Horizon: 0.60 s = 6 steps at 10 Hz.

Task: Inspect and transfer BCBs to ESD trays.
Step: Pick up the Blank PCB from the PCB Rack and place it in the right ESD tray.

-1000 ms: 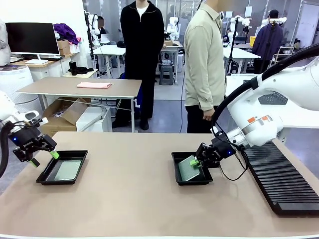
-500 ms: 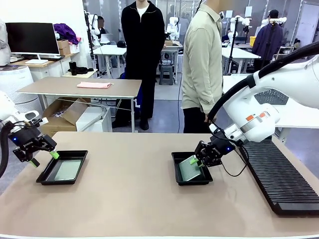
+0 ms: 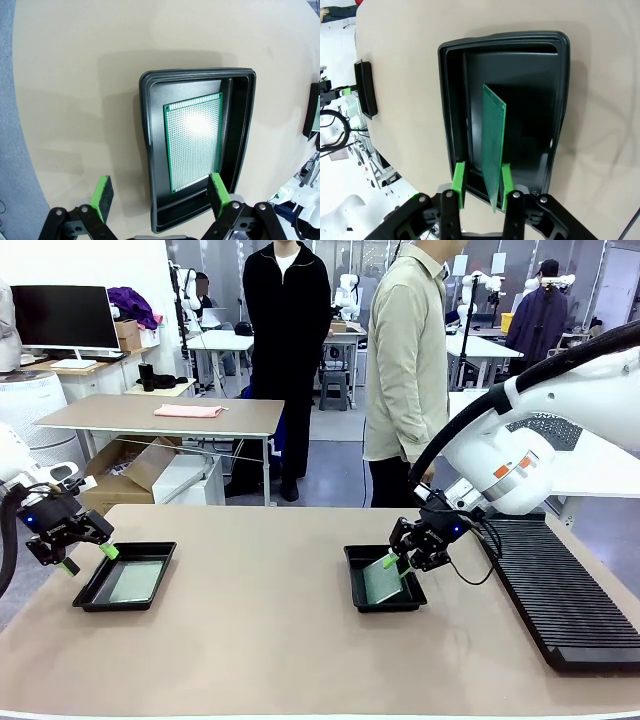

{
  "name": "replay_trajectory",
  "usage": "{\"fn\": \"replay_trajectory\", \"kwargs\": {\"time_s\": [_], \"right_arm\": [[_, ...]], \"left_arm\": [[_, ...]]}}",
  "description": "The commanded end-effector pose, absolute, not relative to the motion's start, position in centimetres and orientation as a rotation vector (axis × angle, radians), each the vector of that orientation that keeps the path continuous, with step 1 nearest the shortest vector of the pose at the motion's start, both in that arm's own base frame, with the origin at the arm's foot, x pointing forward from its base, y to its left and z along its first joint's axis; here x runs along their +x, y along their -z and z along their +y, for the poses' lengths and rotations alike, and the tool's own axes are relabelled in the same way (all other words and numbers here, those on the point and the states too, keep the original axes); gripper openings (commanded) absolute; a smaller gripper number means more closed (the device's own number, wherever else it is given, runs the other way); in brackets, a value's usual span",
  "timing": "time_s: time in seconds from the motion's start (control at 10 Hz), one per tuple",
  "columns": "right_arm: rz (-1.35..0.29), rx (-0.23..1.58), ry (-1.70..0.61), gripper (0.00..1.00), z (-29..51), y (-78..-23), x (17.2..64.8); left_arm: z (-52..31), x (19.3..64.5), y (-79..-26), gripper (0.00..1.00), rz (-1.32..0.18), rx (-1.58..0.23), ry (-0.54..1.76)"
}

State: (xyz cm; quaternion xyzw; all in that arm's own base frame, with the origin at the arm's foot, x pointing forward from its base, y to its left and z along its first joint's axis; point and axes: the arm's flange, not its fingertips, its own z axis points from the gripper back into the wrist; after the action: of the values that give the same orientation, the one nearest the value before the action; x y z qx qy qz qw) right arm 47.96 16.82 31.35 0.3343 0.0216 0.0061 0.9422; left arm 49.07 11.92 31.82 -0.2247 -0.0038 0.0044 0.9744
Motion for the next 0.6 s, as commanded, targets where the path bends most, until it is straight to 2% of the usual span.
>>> {"fn": "replay_trajectory", "kwargs": {"time_s": [0.0,0.2,0.5], "right_arm": [[0.056,0.621,0.000,0.42,17.7,-32.5,48.1],[0.057,0.593,-0.012,0.48,18.1,-33.2,48.2],[0.059,0.562,-0.010,0.64,18.2,-33.9,48.1]], "left_arm": [[12.1,49.0,-31.9,1.00,-0.014,-0.453,-0.006],[12.1,49.0,-31.9,1.00,-0.014,-0.453,-0.006],[12.1,49.0,-31.9,1.00,-0.014,-0.453,-0.006]]}}
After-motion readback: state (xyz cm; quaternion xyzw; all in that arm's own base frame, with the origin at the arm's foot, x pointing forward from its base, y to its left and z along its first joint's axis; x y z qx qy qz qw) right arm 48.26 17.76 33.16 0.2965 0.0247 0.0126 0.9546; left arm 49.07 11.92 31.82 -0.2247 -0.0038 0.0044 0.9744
